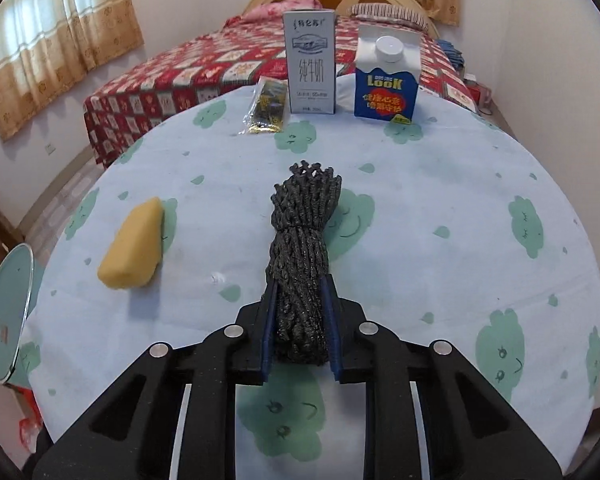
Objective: Collect trash
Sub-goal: 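Grasp the black rope bundle with the right tool while the left grasps the yellow sponge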
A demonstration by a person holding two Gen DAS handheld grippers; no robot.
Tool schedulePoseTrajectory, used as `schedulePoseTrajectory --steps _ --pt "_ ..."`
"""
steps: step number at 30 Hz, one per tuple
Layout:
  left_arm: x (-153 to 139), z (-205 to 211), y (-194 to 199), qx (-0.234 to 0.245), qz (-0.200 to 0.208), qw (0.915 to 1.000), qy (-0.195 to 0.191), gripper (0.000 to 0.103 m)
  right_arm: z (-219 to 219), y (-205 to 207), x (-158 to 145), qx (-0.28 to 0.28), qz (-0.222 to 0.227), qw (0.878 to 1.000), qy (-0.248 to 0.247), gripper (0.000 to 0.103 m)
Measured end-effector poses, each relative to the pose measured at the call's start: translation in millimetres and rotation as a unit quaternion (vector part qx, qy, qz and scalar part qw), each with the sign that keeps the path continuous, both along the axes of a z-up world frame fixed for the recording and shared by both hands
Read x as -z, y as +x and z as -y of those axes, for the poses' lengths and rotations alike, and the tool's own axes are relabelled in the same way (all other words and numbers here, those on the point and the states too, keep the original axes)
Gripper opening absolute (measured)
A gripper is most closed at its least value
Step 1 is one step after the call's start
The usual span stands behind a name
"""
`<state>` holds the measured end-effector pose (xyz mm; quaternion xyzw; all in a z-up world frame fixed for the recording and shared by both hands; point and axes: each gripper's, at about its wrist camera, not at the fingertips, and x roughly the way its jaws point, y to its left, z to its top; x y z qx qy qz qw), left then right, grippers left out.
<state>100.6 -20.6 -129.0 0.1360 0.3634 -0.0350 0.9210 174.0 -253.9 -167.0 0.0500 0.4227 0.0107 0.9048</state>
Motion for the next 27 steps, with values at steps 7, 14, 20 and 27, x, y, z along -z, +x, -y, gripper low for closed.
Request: schedulePoseTrajectory --steps 7,14,20,27 --pt "-2 63 16 0.031 -0.003 0.9995 -0.005 0.074 28 -35 -9 0.033 0.052 0.998 0.006 0.014" --pt "12 123 44 0.050 -0.021 0.9985 -0.001 0.074 71 -60 -15 0.081 0.065 0.995 -0.008 0.014" --pt "40 132 68 0.032 -0.056 0.9977 0.017 0.074 82 -68 -16 0.068 0.076 0.995 0.007 0.014" --pt "51 96 70 0.049 -0.102 0.9934 -0.020 0.026 64 -66 -18 0.042 0.088 0.995 0.015 0.014"
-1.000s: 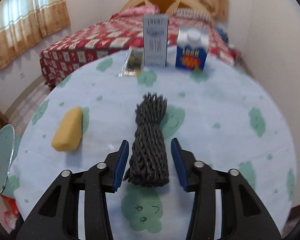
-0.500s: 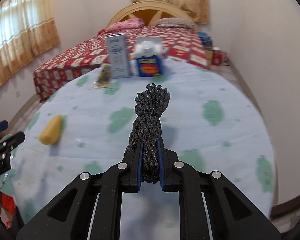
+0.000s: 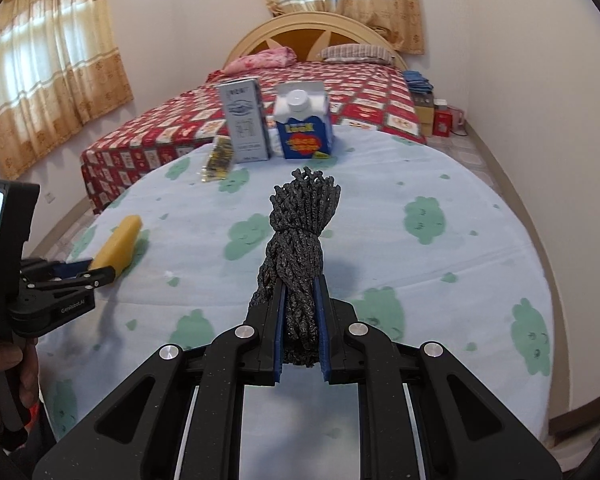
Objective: Collect trash
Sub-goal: 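Grasp the black rope bundle with the right tool while the left grasps the yellow sponge, then carry the yellow sponge and black rope bundle over the teal basin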
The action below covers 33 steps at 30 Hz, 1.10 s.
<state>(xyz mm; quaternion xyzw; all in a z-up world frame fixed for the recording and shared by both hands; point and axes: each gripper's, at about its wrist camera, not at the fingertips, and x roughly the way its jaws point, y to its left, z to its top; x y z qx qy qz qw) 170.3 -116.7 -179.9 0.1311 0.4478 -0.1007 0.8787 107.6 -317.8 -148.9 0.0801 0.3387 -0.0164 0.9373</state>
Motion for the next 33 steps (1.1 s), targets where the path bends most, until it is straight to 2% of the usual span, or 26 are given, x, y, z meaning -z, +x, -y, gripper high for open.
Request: schedulePoseTrajectory --steps 4,12,17,25,33 --pt "-8 -18 -11 -0.002 0.011 0.9999 -0.007 0.024 -18 0 -2 -0.013 0.003 1.000 -0.006 0.014" --pt "-36 -61 -52 -0.004 0.068 0.9976 0.015 0.024 -63 3 -8 -0.045 0.022 0.998 -0.028 0.014" --pt "-51 -90 -69 -0.019 0.090 0.9957 0.006 0.024 -93 7 -13 -0.068 0.036 0.997 -0.033 0.014" --pt "-64 -122 -87 -0.038 0.116 0.9925 -0.001 0.024 -136 6 -26 -0.101 0.051 0.992 -0.053 0.014" --pt "-64 -152 -98 -0.059 0.122 0.9907 0.011 0.024 -176 4 -34 -0.137 0.061 0.986 -0.070 0.014"
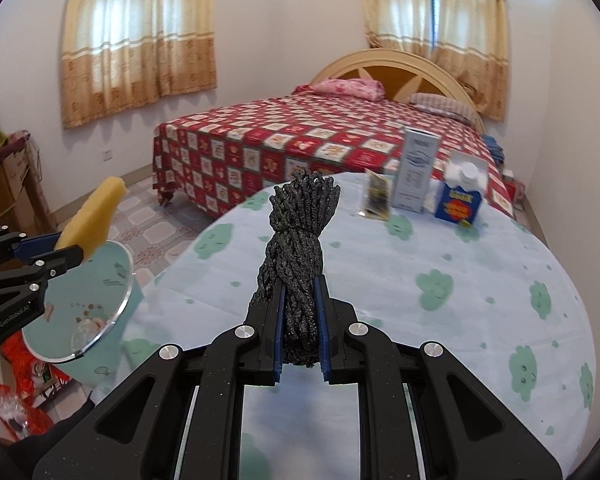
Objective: Collect trash
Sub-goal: 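Carry the yellow sponge and black rope bundle over the teal basin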
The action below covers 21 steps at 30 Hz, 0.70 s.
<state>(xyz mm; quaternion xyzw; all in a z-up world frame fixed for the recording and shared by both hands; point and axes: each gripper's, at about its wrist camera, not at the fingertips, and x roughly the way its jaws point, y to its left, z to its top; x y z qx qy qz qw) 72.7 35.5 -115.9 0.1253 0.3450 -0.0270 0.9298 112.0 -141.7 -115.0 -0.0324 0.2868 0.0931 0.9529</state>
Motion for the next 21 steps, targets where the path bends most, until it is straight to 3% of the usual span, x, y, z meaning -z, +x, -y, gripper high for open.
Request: schedulePoseTrajectory --steps 21 --pt "5 -51 -16 -0.046 0.003 0.9989 0.000 0.024 -62 -11 -2 -0.059 0.011 0.998 -0.022 0.014"
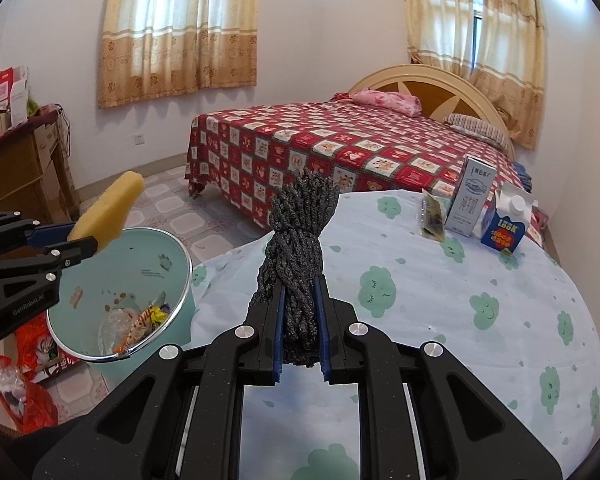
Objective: Collect trash
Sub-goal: 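Carry the yellow sponge and black rope bundle over the teal basin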
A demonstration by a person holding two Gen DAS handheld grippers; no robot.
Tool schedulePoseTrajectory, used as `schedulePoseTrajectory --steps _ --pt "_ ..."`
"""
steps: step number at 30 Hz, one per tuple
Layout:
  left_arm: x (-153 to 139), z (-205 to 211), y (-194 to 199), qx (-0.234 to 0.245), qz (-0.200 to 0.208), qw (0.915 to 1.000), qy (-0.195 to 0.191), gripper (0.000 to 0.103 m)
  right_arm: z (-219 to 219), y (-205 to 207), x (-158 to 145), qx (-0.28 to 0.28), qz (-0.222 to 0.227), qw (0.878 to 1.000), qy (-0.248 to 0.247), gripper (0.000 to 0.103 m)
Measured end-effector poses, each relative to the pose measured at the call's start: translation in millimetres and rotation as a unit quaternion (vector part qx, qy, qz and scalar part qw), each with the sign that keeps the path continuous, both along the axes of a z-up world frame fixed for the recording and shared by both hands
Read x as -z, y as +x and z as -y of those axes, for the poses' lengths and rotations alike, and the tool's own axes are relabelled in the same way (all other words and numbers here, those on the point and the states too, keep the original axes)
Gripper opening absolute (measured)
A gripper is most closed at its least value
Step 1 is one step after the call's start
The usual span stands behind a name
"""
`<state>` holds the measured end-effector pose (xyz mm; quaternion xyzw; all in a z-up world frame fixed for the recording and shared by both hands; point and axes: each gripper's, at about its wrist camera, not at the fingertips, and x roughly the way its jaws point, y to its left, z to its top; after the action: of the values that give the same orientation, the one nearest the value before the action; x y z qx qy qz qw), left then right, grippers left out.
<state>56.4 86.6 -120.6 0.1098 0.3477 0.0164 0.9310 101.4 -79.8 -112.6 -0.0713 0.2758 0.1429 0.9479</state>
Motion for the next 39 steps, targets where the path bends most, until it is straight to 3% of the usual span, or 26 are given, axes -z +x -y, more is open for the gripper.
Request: schedulePoseTrajectory --steps 39 --pt "2 -47 -8 -0.044 -0.002 0.9990 0.012 0.024 -45 -2 -3 -0.057 0.007 0.998 -0.023 0.015"
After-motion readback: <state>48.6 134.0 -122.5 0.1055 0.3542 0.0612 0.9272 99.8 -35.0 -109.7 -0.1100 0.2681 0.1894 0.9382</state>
